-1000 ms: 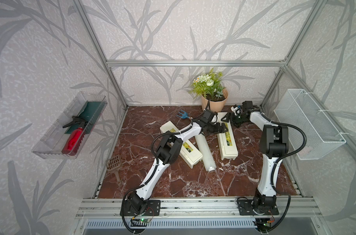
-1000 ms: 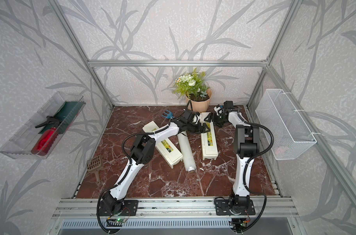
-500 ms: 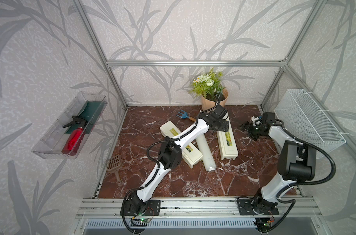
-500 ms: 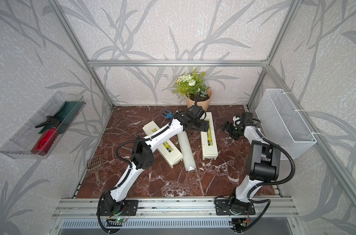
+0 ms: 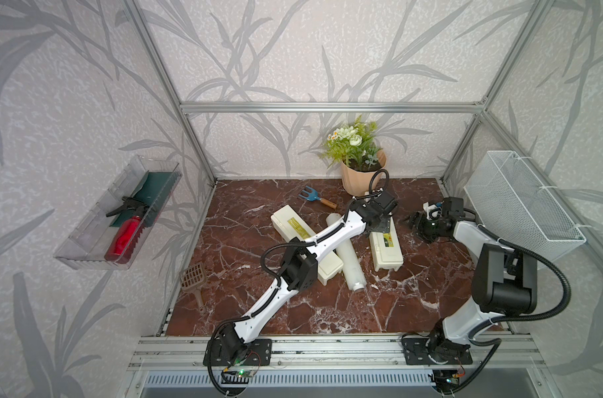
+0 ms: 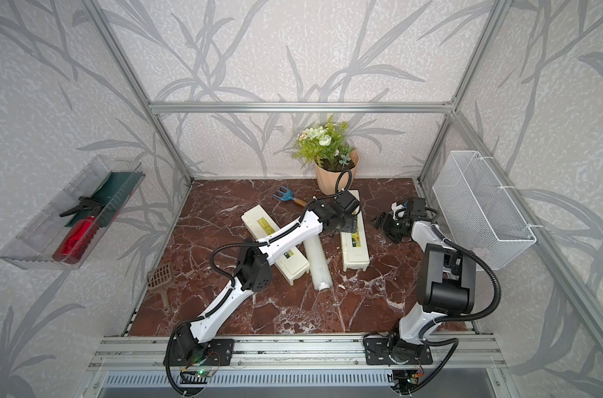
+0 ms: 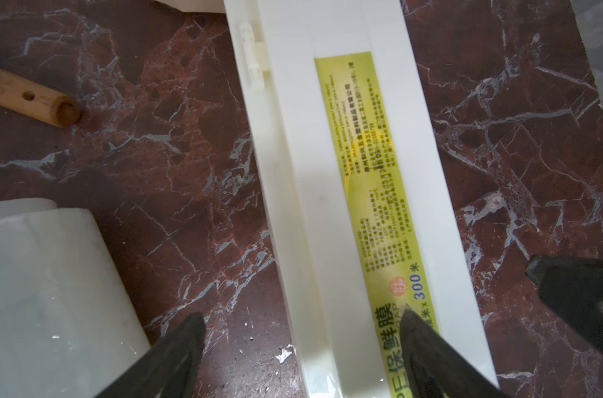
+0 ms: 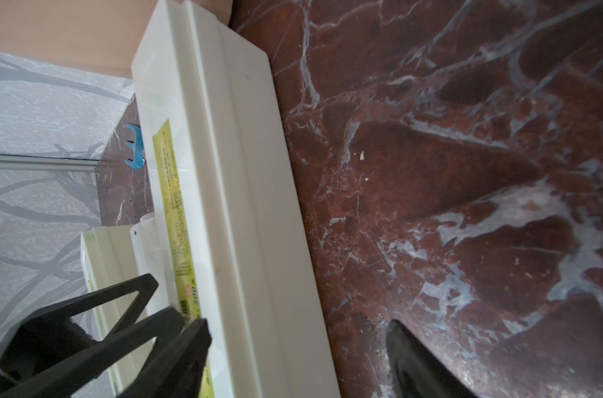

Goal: Put plastic wrap rolls into dispensers
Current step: Close the lid on the plastic wrap cutting box, then open the lid of the plastic wrap cutting box.

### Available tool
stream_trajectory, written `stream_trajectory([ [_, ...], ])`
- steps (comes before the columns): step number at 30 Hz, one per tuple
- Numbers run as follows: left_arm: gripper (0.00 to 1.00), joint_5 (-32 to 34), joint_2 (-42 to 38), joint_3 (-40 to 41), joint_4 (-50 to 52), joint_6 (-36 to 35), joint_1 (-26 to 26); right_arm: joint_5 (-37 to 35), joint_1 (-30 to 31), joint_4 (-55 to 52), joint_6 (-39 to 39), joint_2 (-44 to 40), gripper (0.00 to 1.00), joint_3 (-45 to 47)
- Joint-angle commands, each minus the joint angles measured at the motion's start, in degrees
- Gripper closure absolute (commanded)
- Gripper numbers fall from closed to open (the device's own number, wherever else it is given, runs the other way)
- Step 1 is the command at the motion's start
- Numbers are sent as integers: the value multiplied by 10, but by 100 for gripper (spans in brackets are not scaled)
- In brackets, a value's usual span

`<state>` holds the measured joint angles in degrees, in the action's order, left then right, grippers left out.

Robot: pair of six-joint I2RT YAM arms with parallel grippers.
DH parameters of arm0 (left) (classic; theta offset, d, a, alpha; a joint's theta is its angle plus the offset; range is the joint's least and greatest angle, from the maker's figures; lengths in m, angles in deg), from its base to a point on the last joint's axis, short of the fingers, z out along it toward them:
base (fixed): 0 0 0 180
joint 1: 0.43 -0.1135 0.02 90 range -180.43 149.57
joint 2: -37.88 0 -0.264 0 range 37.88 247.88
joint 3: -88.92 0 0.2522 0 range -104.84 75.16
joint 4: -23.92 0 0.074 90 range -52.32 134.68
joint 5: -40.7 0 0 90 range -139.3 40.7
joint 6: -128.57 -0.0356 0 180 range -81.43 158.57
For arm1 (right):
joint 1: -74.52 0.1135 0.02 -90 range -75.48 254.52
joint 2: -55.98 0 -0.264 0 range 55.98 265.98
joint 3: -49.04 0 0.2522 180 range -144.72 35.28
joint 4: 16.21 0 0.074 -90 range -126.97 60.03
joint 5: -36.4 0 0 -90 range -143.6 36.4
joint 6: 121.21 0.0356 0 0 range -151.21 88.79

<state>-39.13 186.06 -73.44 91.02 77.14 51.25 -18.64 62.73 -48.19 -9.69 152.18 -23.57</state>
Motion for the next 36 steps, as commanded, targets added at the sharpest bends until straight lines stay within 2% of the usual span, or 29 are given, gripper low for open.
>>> stream_trajectory([
  [1,12,31,-7,-14,8,3,8,2,10,10,11,13,28,37],
  [7,12,22,-12,-14,2,-15,20,-9,33,5,-3,32,40,59],
  [13,11,17,-4,-14,-1,-19,21,4,63,20,5,34,45,72],
  [25,12,15,11,-13,9,-36,22,7,70,40,11,19,45,85],
  [36,13,20,12,-13,4,-42,32,15,106,70,27,28,47,97],
])
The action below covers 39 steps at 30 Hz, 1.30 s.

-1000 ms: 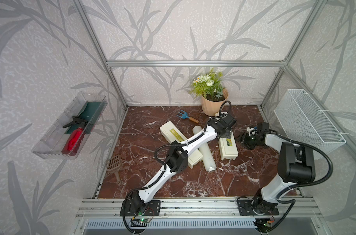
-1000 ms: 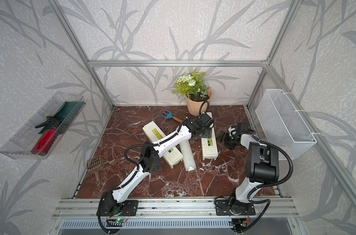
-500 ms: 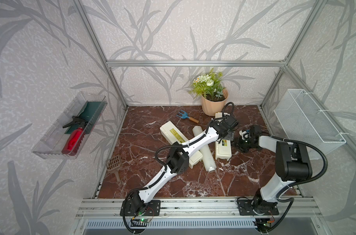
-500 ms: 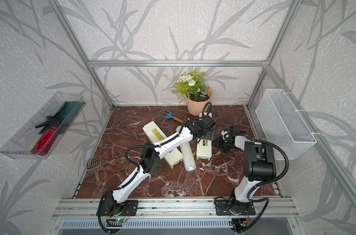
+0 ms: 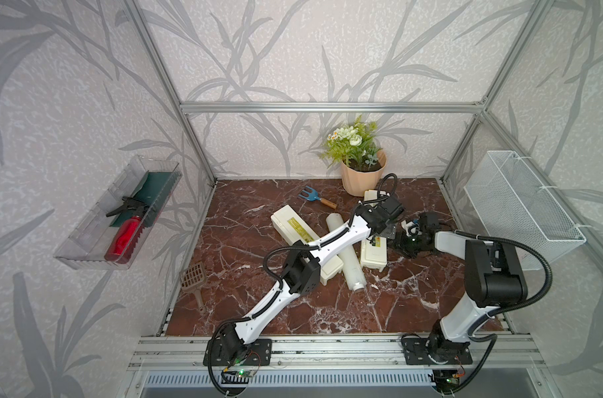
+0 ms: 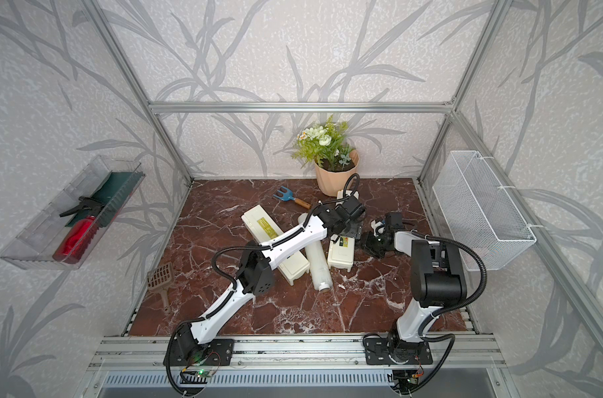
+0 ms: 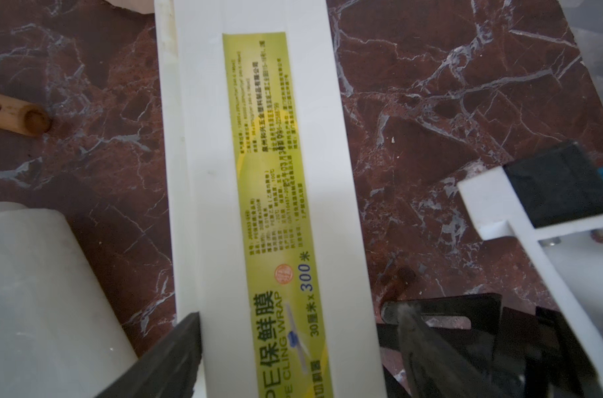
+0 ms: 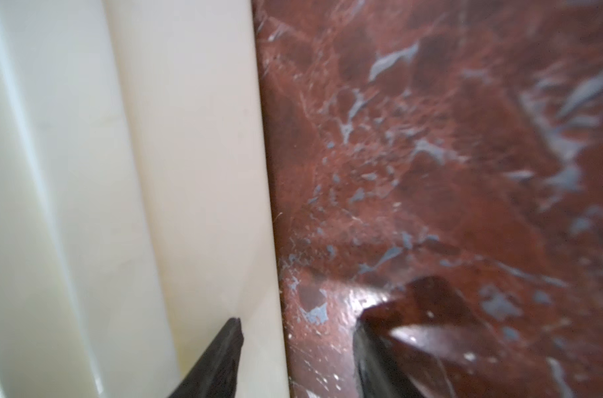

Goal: Put plastic wrap rolls into dispensers
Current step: Open the lid of the plastic wrap cutting box.

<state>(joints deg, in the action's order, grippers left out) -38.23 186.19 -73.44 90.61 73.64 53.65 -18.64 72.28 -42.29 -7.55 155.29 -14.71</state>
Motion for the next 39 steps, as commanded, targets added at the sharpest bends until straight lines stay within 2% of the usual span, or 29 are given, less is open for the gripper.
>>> stream_trajectory([
  [1,14,12,12,-13,8,-8,8,15,10,12,6,-2,47,9],
  [6,20,37,20,-8,22,-29,8,13,10,12,3,-7,47,9],
  [16,20,64,30,-6,22,-50,16,15,10,18,5,-12,44,8],
  [22,21,67,38,-5,26,-57,18,10,10,22,6,-12,37,8],
  [25,27,65,35,-6,25,-55,17,8,10,20,4,-13,34,8],
  [31,35,16,20,-12,20,-38,1,4,-3,21,-3,-42,33,12],
  [39,38,-99,-5,3,-2,-24,-31,22,-16,71,5,-73,50,16],
])
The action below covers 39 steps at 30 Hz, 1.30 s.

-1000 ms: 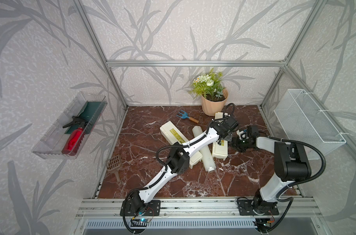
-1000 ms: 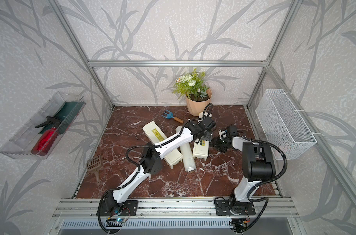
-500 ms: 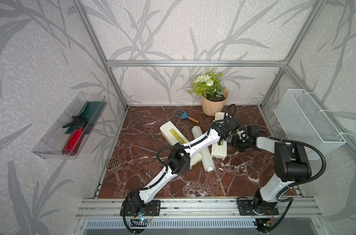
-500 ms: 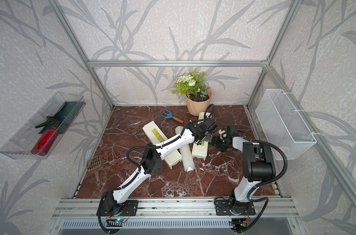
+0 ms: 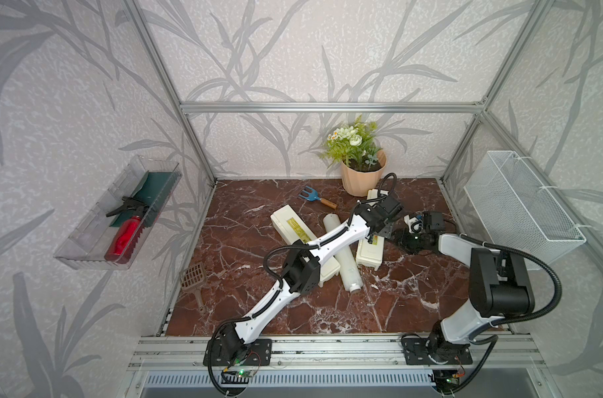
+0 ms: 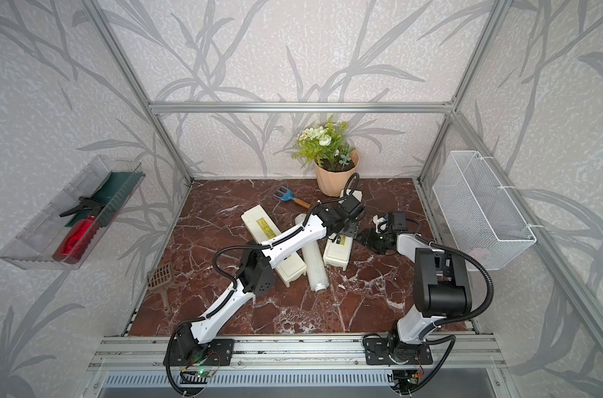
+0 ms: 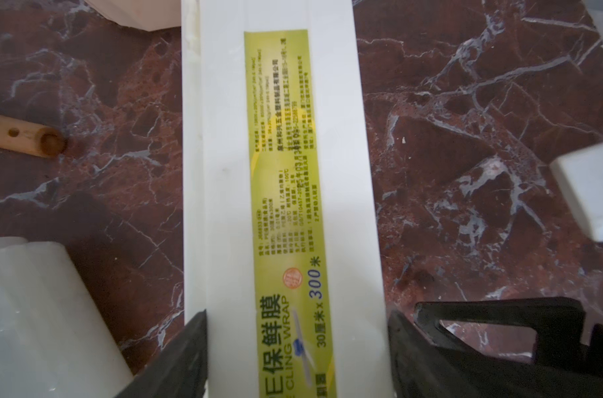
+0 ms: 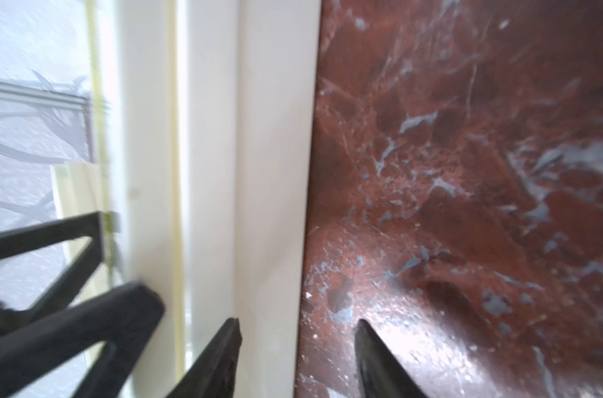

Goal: Put plastic wrap rolls into dispensers
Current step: Open the lid of the plastic wrap cutting box.

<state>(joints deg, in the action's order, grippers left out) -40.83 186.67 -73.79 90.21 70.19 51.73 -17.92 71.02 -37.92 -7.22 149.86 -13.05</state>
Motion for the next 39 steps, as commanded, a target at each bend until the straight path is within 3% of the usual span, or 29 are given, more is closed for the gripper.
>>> stream_trajectory([
  [1,38,-86,-12,10,0,13,-16,18,-4,30,3,-16,52,-6],
  [8,39,-136,-30,38,-16,17,-33,44,-4,92,33,4,60,-28],
  [13,40,-164,-36,49,-27,22,-42,71,-4,153,74,22,72,-35],
  [17,40,-180,-37,49,-33,23,-47,68,-2,156,75,36,72,-43],
  [24,40,-205,-40,51,-43,26,-53,87,1,273,136,63,77,-24],
  [34,40,-234,-47,73,-66,38,-63,91,10,202,110,54,78,-73],
  [37,40,-244,-49,77,-78,40,-65,104,14,228,122,76,78,-76],
  [39,34,-248,-51,77,-81,40,-67,108,16,252,150,84,78,-75],
])
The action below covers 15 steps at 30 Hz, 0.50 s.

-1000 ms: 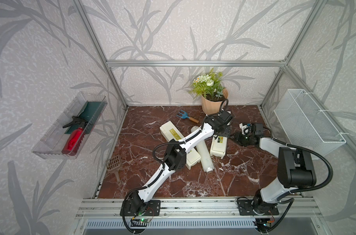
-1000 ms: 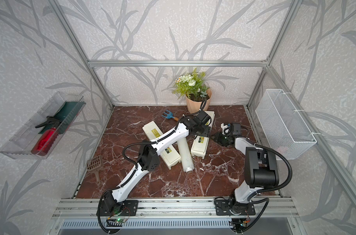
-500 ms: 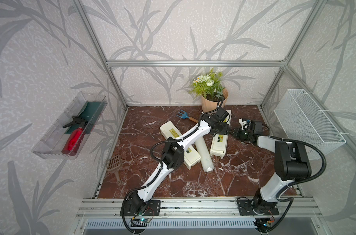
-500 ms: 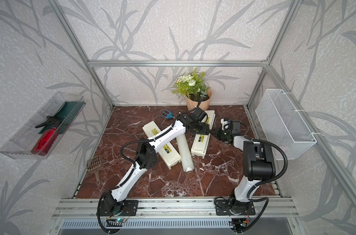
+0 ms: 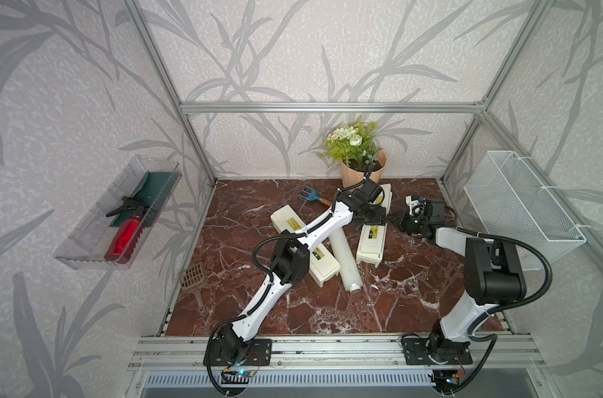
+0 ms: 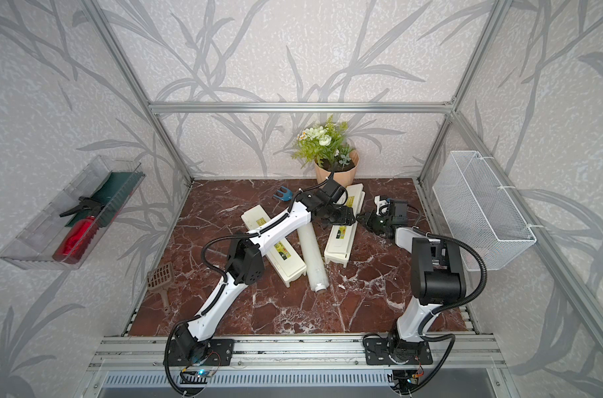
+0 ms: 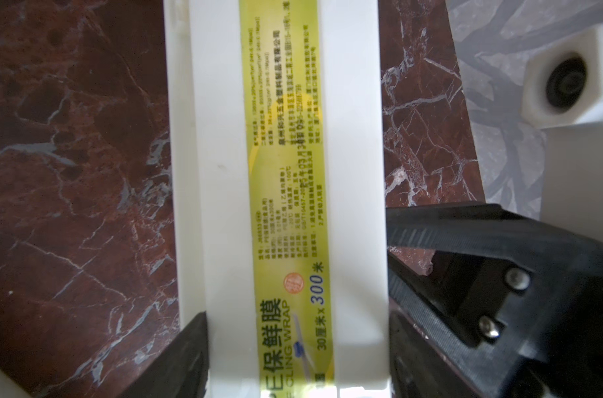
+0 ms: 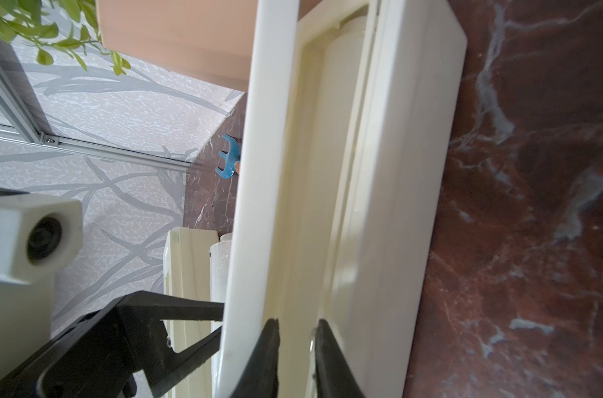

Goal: Put plastic wrap rolls into dispensers
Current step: Open the lid of the plastic wrap cutting box.

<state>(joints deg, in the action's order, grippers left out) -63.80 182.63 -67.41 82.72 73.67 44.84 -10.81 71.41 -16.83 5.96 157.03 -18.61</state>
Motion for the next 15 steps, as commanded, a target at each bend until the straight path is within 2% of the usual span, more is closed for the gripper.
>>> stream_trajectory([
  [1,31,-18,-12,13,-6,4,1,39,14,47,20,13,79,-20],
  [4,16,-6,-25,16,-5,-6,-3,36,20,41,20,16,79,-30],
  [6,1,10,-38,20,-3,-15,-7,36,25,36,20,20,79,-40],
  [11,1,41,-95,66,-30,-36,-26,29,44,20,17,22,81,-66],
  [15,1,78,-147,115,-46,-65,-42,16,68,-38,-11,31,82,-111],
])
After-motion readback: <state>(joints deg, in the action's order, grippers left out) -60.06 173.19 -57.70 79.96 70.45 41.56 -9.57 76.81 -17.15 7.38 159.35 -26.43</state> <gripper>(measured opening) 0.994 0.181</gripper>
